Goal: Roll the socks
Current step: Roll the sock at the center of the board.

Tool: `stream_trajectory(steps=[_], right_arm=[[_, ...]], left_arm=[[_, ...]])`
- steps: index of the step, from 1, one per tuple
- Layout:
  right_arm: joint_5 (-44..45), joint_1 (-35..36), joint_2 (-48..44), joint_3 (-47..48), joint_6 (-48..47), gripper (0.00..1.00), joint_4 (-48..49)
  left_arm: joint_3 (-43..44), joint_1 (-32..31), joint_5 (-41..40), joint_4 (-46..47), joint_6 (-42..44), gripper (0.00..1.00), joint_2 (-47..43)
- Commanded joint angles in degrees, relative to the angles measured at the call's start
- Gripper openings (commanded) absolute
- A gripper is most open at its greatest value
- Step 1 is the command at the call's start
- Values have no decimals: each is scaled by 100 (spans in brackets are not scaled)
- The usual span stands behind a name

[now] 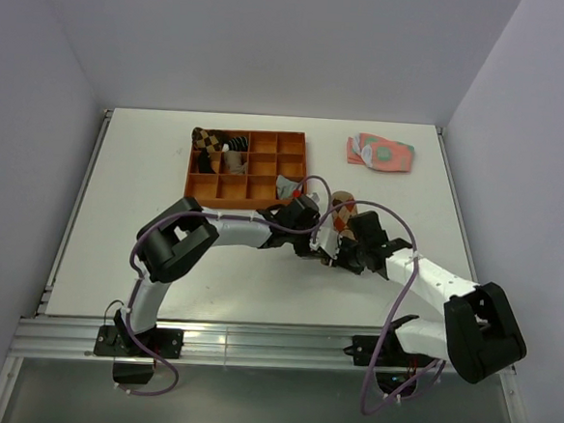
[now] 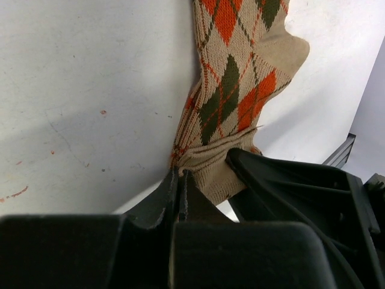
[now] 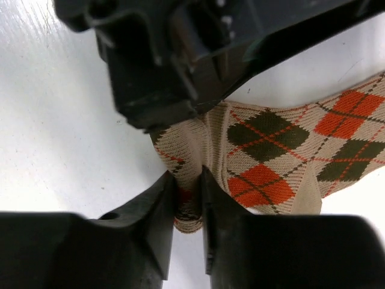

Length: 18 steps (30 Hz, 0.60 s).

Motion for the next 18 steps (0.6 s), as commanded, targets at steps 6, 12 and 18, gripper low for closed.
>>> stream_trajectory(steps=[6,12,18], right_arm=[[-718,-418,371,626,-52,17,-1077],[-1527,-929,1065,1321,-571,15,-2396],[-1739,-1236,1953,1804,-747,15,-3126]], left_arm=[[-543,-1,60,602,-329,6,-495],[-1290,-19,-501,1323,-611,7,-1119],[-1573,-71,-836,1658,-612,15,-1410]])
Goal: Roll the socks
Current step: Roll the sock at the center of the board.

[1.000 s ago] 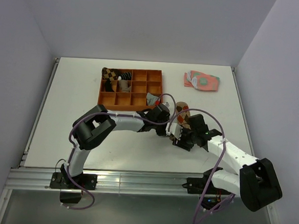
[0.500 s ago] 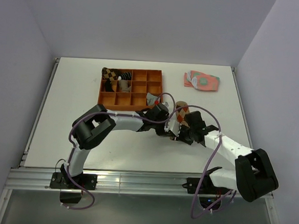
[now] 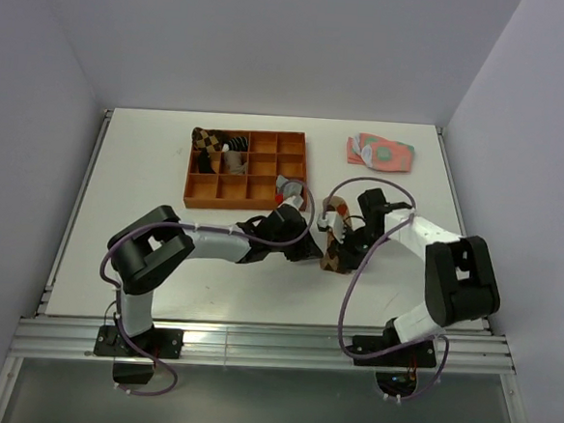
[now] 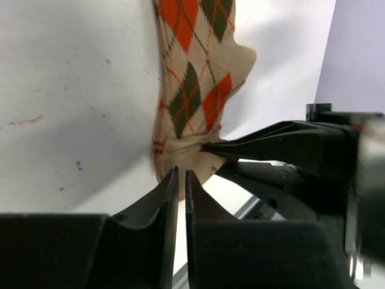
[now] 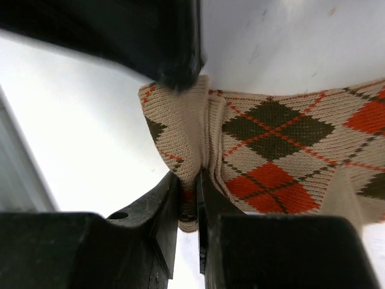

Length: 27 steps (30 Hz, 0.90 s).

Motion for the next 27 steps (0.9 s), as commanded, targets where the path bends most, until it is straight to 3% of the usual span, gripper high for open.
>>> stream_trajectory(steps=[1,5,10,17,22,27], right_arm=[[-21,-262,567,388,-260,15,-1141],[-179,-569,1201,969,-453,14,-1836],[-355,-947,2114,1707,-550,13,-2672],[-540,-1097,2784,2121,-638,13,-3191],[-566,-1123,3039,2253,-559,13,-3252],[-628,-1211,3215,2393,-559,13,-3323]], left_arm=[[-76,-1,-622,307,77,16,-346],[-146,-186,-1149,525,490,27,-452],[-471,-309,-1143,1580,1419,32,-461],[-410,-450,-467,2495,2414,37,-154],[-6,-467,306,2268,3012,44,180],[144,-467,677,2153,3224,44,445]])
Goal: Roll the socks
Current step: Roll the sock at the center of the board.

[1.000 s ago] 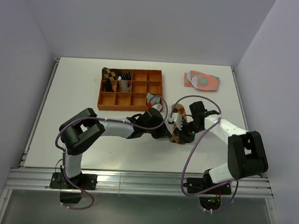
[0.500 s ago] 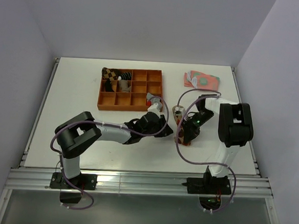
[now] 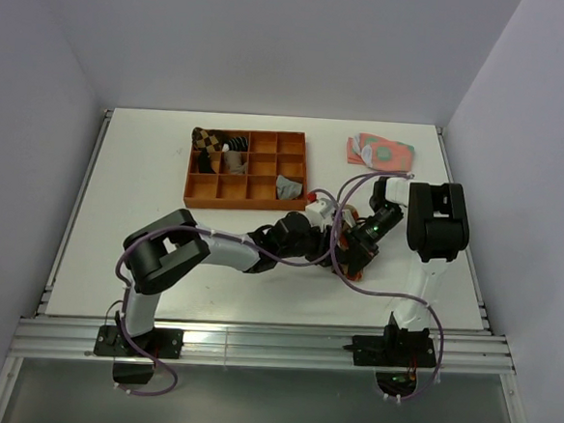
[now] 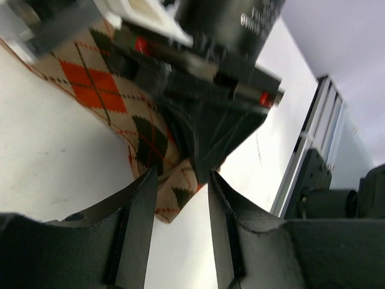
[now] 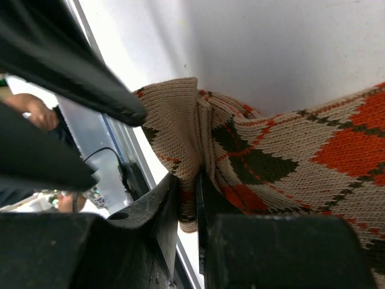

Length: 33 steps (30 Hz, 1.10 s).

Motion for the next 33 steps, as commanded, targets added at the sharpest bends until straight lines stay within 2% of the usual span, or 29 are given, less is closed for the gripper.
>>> stream_trajectory(steps=[1,9,26,30,33], right_arm=[[74,-92,166,180,-111,13,-42],[65,-127,254,250,-119,12,-112],[118,-180,175,233,-23,8,-42],[126,-180,52,171,126,9,133],[188,-171,-53,118,293,10,300]], left_arm=[[118,-33,510,155,453,44,84],[100,-24,950,278,453,46,374],[319,-59,1013,270,330,48,822],[469,-103,767,6,304,46,937],[522,-112,635,-152,251,38,954]])
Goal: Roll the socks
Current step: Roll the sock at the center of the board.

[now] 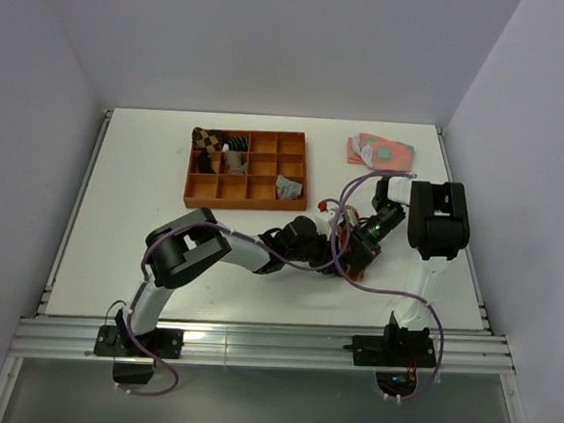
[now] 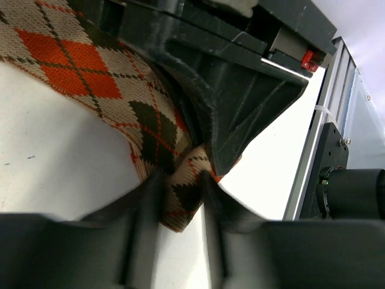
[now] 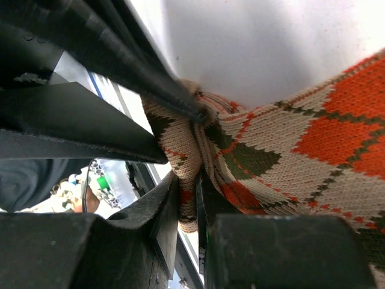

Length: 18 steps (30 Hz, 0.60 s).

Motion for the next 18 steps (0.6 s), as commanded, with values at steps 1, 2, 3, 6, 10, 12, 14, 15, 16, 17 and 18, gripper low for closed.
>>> stream_trajectory(steps=[1,2,3,6,10,12,14,15,16,17,18], right_arm=[[159,-40,-248,-4,197,9,490],[186,-40,-283,-22,242,10,534],[221,-40,-318,-31,286,11,657],[300,-32,-476,-109,575,21,964],[300,-40,-828,-215,979,34,1255],[335,-40,-1065,-250,1173,38,1440],[397,-40,-1293,-233,1357,39,1562],[397,-40,-1372,-242,1410,40,1589],[440,-40,-1452,-242,1489,41,1607],[484,-40,-1618,-242,1586,41,1651],[554,-40,-1698,-259,1839,42,1860]], left_arm=[[233,-118,-166,-355,-27,31,106],[242,-127,-201,-408,-36,28,124],[251,-144,-227,-479,-36,25,133],[321,-180,-306,-628,-80,12,150],[357,-206,-420,-813,-167,0,159],[313,-215,-465,-804,-220,0,142],[278,-215,-553,-848,-299,0,107],[243,-215,-579,-814,-317,0,98],[173,-206,-614,-752,-334,0,54],[111,-215,-606,-691,-396,0,36],[58,-215,-597,-629,-422,0,19]])
